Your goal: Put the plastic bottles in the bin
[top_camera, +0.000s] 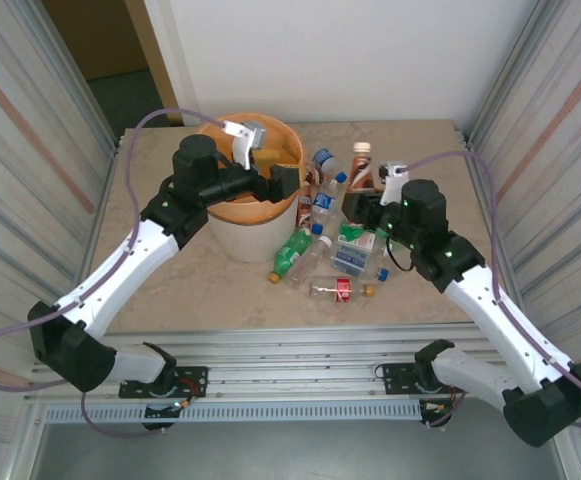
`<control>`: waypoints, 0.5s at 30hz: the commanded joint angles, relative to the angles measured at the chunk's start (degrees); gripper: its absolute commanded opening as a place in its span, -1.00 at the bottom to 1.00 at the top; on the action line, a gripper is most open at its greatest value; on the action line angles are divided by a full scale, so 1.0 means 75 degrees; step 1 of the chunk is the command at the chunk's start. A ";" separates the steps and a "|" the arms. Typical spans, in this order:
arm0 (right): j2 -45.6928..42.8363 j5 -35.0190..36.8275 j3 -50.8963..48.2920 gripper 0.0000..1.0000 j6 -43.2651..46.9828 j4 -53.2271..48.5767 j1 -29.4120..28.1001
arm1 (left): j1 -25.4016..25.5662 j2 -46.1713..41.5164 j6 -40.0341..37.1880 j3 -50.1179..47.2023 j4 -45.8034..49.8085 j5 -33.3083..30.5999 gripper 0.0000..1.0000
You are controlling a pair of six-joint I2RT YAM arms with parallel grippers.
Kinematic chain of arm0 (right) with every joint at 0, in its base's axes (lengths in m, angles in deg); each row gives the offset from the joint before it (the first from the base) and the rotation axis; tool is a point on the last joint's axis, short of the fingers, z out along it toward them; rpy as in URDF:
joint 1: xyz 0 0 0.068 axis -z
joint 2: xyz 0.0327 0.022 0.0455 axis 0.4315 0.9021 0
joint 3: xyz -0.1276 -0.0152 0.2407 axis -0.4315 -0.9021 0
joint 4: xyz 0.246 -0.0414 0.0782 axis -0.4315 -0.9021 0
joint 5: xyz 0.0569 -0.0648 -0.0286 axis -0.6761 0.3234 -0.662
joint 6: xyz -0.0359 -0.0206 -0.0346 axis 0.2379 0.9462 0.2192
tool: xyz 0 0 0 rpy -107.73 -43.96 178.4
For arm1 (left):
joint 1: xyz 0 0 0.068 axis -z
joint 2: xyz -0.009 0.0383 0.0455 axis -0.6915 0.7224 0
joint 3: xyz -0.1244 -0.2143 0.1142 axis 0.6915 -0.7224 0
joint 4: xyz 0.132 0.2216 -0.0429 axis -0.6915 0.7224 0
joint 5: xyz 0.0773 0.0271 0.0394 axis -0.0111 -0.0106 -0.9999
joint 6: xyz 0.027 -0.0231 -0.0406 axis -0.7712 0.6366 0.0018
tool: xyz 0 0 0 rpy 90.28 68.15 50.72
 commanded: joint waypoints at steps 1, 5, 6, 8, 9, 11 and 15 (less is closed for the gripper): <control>0.0462 -0.0184 0.0534 0.02 0.0950 0.0514 -0.0355 | 0.0175 0.0209 0.0196 0.0607 -0.0215 0.0495 0.95; 0.0919 -0.0358 0.0942 0.01 0.1229 0.0606 -0.0644 | 0.0204 0.0552 0.0626 0.0857 -0.0393 0.0720 0.94; 0.1015 -0.0393 0.1029 0.01 0.1328 0.0630 -0.0749 | 0.0212 0.0627 0.0732 0.0893 -0.0492 0.0770 0.92; 0.1127 -0.0408 0.1143 0.01 0.1470 0.0687 -0.0882 | 0.0203 0.0754 0.0921 0.0963 -0.0611 0.0890 0.90; 0.1178 -0.0417 0.1203 0.01 0.1546 0.0733 -0.0954 | 0.0203 0.0816 0.1008 0.1010 -0.0657 0.0931 0.88; 0.1243 -0.0435 0.1290 0.01 0.1663 0.0811 -0.1066 | 0.0212 0.0896 0.1125 0.1049 -0.0664 0.0903 0.86; 0.1311 -0.0481 0.1418 0.01 0.1861 0.0932 -0.1217 | 0.0202 0.0983 0.1236 0.1051 -0.0633 0.0708 0.80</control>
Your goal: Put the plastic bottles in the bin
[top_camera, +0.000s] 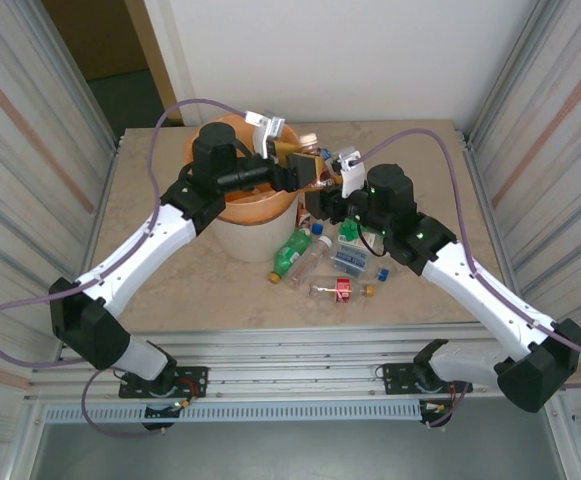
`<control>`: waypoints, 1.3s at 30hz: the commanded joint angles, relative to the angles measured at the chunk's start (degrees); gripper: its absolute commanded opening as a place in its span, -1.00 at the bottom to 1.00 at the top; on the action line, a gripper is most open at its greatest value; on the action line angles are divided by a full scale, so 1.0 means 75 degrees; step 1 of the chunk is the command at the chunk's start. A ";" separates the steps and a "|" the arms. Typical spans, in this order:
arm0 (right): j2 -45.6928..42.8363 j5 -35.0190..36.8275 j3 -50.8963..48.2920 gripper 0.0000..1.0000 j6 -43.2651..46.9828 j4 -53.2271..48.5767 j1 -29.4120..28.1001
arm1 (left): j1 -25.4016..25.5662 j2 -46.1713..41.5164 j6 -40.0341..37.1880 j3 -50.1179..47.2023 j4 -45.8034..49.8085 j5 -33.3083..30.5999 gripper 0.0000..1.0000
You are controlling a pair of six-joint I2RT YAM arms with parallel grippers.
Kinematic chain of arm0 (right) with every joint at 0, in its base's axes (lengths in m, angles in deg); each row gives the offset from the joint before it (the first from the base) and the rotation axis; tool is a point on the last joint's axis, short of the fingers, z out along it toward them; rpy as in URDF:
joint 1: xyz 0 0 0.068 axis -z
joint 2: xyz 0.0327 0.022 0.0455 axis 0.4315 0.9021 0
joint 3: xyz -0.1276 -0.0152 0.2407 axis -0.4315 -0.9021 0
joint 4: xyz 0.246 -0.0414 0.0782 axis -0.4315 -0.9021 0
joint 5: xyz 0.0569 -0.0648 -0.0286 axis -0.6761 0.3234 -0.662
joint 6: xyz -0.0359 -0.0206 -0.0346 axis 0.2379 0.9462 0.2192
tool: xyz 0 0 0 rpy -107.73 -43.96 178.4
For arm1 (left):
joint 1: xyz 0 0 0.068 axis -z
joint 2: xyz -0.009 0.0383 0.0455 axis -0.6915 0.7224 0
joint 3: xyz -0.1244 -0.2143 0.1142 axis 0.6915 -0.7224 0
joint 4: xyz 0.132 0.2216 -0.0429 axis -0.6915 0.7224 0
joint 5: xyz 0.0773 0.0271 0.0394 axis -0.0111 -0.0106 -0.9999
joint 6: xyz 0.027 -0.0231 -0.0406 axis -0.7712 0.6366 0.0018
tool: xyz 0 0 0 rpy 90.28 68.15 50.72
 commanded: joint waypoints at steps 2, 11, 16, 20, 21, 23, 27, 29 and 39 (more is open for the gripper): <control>0.0080 -0.0216 0.0402 0.02 0.0476 0.0376 -0.0145 | -0.0003 0.0020 0.0291 0.0283 -0.0256 0.0034 0.72; 0.0320 -0.0179 0.0563 0.05 0.0600 0.0355 -0.0346 | -0.0016 0.0104 0.0422 0.0330 -0.0415 0.0172 -0.13; 0.0342 0.0027 0.0565 0.20 0.0562 0.0306 -0.0356 | -0.0065 0.0068 0.0410 0.0306 -0.0376 0.0174 -0.78; 0.0296 0.0313 0.0507 0.58 0.0466 0.0251 -0.0357 | -0.0178 -0.0049 0.0334 0.0214 -0.0429 0.0110 -0.85; 0.0272 0.0406 0.0485 0.69 0.0426 0.0226 -0.0353 | -0.0215 -0.0098 0.0314 0.0189 -0.0443 0.0081 -0.85; 0.0226 0.0563 0.0420 0.85 0.0362 0.0179 -0.0351 | -0.0283 -0.0164 0.0200 0.0177 -0.0448 0.0015 -0.83; 0.0098 0.0895 0.0315 0.96 0.0165 0.0018 -0.0355 | -0.0395 -0.0307 -0.0097 0.0264 -0.0350 -0.0062 -0.78; -0.0025 0.1081 0.0221 0.95 0.0063 -0.0054 -0.0353 | -0.0449 -0.0401 -0.0326 0.0333 -0.0235 -0.0218 -0.78; -0.0786 0.2692 0.0036 0.95 -0.0421 -0.0703 -0.0359 | -0.0848 -0.1039 -0.1145 0.0515 -0.0188 -0.0852 -0.78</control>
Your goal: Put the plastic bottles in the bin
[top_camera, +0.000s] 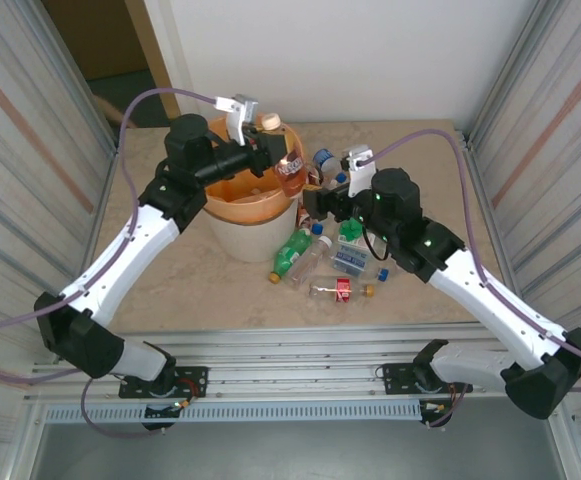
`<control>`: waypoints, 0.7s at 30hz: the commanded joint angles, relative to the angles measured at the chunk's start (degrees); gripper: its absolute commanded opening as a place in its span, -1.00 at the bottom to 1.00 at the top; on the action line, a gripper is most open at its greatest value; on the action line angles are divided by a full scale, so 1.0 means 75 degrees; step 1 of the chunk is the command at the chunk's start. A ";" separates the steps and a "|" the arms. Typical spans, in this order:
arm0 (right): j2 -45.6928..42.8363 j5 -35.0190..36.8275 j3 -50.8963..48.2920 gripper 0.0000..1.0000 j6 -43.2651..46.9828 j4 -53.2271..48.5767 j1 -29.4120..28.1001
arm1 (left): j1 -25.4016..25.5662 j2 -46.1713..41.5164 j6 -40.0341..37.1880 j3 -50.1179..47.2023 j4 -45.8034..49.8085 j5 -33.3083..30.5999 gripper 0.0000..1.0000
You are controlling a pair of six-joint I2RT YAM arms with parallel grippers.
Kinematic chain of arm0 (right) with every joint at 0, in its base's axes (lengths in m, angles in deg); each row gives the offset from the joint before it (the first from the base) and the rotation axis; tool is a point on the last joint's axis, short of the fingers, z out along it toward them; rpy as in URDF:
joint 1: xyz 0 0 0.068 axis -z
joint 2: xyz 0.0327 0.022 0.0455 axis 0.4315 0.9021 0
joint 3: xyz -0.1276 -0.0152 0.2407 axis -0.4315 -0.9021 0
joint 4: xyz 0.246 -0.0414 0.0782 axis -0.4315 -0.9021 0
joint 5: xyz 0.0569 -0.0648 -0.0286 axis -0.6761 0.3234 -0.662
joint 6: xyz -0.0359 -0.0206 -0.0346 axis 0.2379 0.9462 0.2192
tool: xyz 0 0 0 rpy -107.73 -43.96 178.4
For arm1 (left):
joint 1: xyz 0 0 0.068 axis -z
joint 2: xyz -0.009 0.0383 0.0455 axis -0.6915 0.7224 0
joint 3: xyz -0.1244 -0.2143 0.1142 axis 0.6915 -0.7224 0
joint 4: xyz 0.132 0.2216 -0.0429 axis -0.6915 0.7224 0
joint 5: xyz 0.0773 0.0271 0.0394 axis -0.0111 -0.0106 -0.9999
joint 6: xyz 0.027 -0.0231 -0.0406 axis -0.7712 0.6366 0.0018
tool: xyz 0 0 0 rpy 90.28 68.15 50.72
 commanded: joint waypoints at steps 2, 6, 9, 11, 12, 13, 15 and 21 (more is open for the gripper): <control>-0.0379 0.1386 -0.0039 0.95 -0.0494 -0.0642 -0.0006 | -0.0233 -0.0590 -0.0620 0.0331 -0.0159 -0.0456 -0.78; -0.0515 0.2291 -0.0068 0.95 -0.0976 -0.1229 0.0131 | -0.0401 -0.0825 -0.1003 0.0318 -0.0170 -0.0846 -0.78; -0.0615 0.2586 -0.0148 0.95 -0.1476 -0.1646 0.0405 | -0.0514 -0.0906 -0.1337 0.0296 -0.0162 -0.1238 -0.78; -0.0719 0.2677 -0.0226 0.96 -0.1927 -0.1941 0.0699 | -0.0610 -0.0885 -0.1510 0.0315 -0.0109 -0.1443 -0.78; -0.0749 0.2670 -0.0266 0.95 -0.2109 -0.2090 0.0844 | -0.0653 -0.0866 -0.1559 0.0306 -0.0100 -0.1491 -0.78; -0.0811 0.2643 -0.0319 0.95 -0.2327 -0.2242 0.1027 | -0.0694 -0.0843 -0.1649 0.0286 -0.0093 -0.1563 -0.78; -0.0919 0.2633 -0.0435 0.95 -0.2662 -0.2495 0.1341 | -0.0720 -0.0787 -0.1905 0.0251 -0.0102 -0.1767 -0.78; -0.1323 0.2528 -0.0821 0.95 -0.3344 -0.3179 0.2200 | -0.0743 -0.0401 -0.2722 0.0219 -0.0157 -0.2281 -0.79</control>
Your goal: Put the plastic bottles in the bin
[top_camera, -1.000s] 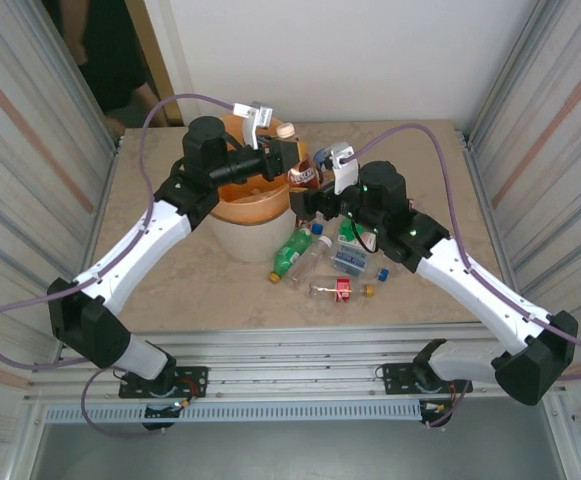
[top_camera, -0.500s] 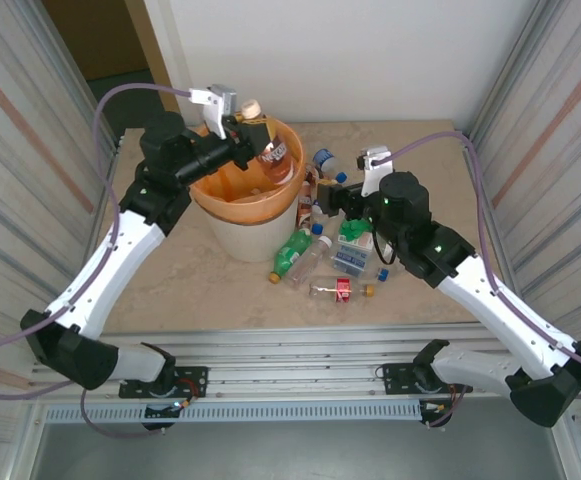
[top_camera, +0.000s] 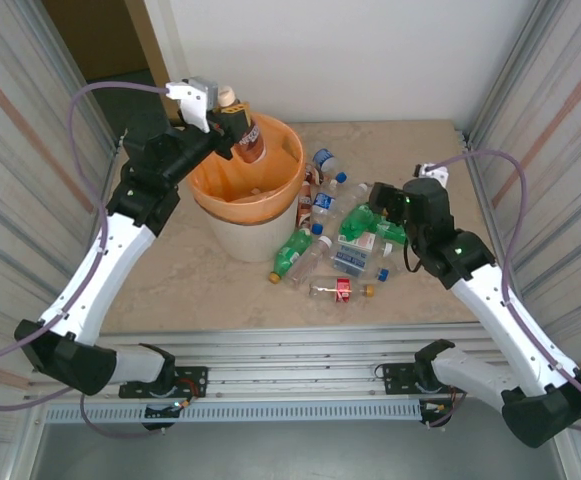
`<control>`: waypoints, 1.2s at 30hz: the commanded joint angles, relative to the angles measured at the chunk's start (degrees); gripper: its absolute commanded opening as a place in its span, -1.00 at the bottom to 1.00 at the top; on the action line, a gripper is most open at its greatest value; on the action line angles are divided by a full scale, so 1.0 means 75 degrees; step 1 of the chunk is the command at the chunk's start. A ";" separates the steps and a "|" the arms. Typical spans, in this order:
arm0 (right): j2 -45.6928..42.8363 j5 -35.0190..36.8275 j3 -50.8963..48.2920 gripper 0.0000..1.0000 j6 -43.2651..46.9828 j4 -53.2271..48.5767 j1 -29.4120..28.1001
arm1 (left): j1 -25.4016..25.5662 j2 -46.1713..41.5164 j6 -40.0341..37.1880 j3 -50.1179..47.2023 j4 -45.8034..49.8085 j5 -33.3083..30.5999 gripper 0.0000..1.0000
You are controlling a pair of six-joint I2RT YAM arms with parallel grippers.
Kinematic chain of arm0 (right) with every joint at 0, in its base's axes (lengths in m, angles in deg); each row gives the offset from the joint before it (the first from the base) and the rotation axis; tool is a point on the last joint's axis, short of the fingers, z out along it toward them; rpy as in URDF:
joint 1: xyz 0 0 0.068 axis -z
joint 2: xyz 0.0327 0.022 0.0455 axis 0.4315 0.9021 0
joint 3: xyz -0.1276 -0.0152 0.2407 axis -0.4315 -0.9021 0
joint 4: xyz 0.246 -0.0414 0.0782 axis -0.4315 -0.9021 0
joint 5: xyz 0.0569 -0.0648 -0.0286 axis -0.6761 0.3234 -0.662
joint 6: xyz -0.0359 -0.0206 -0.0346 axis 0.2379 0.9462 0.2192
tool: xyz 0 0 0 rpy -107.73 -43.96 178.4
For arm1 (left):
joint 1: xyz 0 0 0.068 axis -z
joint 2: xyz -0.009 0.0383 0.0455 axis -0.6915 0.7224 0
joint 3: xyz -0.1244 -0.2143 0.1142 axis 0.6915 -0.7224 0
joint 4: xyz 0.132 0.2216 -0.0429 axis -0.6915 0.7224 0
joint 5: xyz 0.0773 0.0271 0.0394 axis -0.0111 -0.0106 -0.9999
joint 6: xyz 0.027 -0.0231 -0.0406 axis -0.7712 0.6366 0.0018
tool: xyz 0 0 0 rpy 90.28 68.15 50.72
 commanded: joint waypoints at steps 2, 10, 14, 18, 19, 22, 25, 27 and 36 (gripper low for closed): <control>-0.0347 0.0058 -0.0188 0.95 -0.0847 -0.0812 0.0537 | -0.0049 0.0368 -0.0825 0.0101 -0.0167 -0.0490 -0.79; -0.0420 -0.0401 -0.0454 0.95 -0.1111 -0.1238 0.1274 | -0.0048 0.1078 -0.1150 0.0084 0.0028 -0.0619 -0.77; -0.0352 -0.0533 -0.0560 0.95 -0.1173 -0.1338 0.1472 | -0.0048 0.1337 -0.1198 0.0073 0.0317 -0.0774 -0.75; -0.0207 -0.0712 -0.0642 0.95 -0.1249 -0.1450 0.1655 | -0.0044 0.1534 -0.1248 -0.0040 0.0575 -0.0864 -0.72; -0.0171 -0.0722 -0.0648 0.95 -0.1270 -0.1474 0.1685 | -0.0049 0.1572 -0.1256 -0.0075 0.0611 -0.0891 -0.71; -0.0079 -0.0739 -0.0715 0.95 -0.1309 -0.1552 0.1761 | -0.0058 0.1761 -0.1272 -0.0154 0.0783 -0.0981 -0.71; -0.0009 -0.0778 -0.0748 0.95 -0.1321 -0.1587 0.1859 | -0.0064 0.1985 -0.1307 -0.0115 0.1040 -0.0990 -0.70; 0.0026 -0.0832 -0.0754 0.95 -0.1341 -0.1619 0.1948 | -0.0067 0.2156 -0.1356 -0.0068 0.1194 -0.0973 -0.69; 0.0269 -0.1077 -0.0836 0.95 -0.1391 -0.1636 0.2232 | -0.0073 0.2652 -0.1392 0.0049 0.1570 -0.1101 -0.66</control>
